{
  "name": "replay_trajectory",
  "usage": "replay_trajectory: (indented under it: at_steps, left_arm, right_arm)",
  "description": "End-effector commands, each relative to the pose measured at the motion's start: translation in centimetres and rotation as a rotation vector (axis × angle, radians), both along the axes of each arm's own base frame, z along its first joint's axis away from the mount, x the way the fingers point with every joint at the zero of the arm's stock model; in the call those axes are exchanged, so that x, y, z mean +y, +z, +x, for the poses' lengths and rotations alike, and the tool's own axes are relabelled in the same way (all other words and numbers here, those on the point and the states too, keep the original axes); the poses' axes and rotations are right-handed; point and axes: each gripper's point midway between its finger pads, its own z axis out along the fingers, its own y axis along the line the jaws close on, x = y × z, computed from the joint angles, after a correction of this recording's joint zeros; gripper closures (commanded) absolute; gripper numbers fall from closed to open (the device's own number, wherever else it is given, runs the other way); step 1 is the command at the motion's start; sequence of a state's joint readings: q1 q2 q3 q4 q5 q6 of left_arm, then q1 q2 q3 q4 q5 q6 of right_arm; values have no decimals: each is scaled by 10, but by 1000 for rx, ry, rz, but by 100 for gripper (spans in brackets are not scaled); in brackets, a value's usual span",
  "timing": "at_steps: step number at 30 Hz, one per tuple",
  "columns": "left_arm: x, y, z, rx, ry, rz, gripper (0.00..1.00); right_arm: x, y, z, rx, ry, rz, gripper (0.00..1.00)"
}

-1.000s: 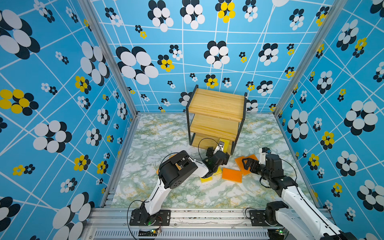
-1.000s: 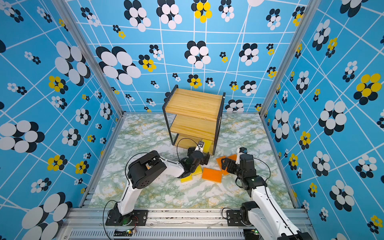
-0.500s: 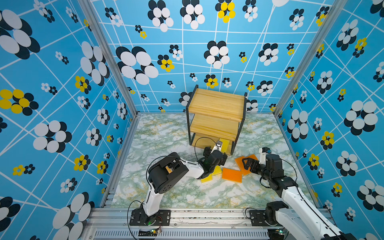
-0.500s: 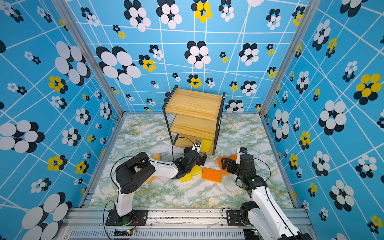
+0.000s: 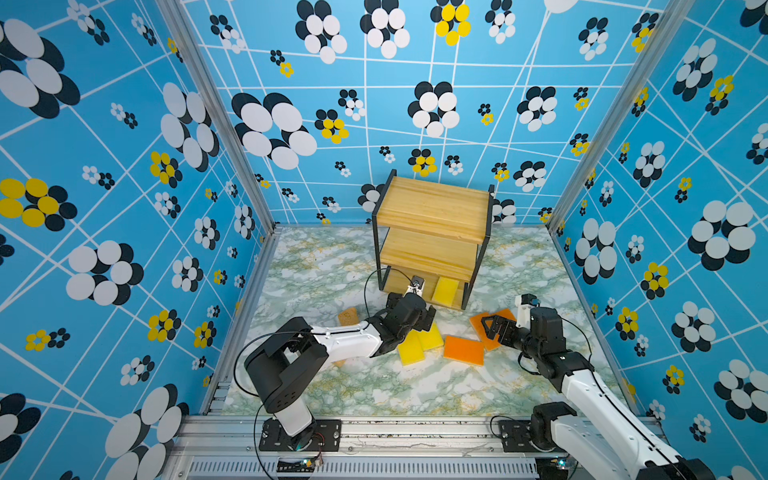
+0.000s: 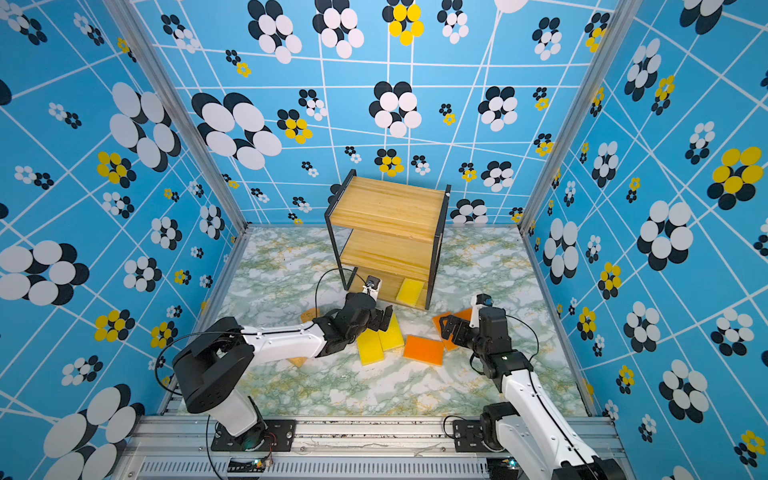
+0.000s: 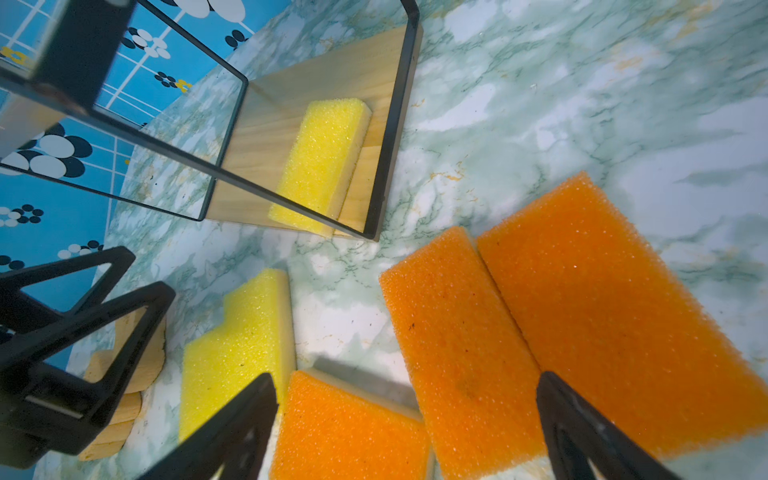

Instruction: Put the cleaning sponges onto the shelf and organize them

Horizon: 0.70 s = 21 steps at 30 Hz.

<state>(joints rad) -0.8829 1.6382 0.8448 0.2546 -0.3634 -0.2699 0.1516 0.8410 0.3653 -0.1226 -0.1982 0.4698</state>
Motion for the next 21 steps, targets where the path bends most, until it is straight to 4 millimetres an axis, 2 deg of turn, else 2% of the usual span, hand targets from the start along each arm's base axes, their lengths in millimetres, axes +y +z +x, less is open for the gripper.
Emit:
replay_trajectory:
  at_steps: [1, 7, 11, 17, 21]
  left_arm:
    - [19, -15, -31, 148, -4, 24, 1]
    - [51, -19, -73, 237, 34, -38, 1]
    - [65, -22, -97, 241, 10, -27, 1]
    - [68, -34, -119, 287, 5, -13, 1]
    - [65, -42, -128, 292, 15, -6, 0]
  right_arm:
    - [15, 15, 4, -30, 44, 60, 1]
    - [49, 28, 4, -84, 161, 77, 1]
    - [62, 27, 9, -84, 180, 56, 1]
    - [75, 29, 17, -76, 211, 40, 1]
    - [90, 29, 13, -77, 274, 33, 1]
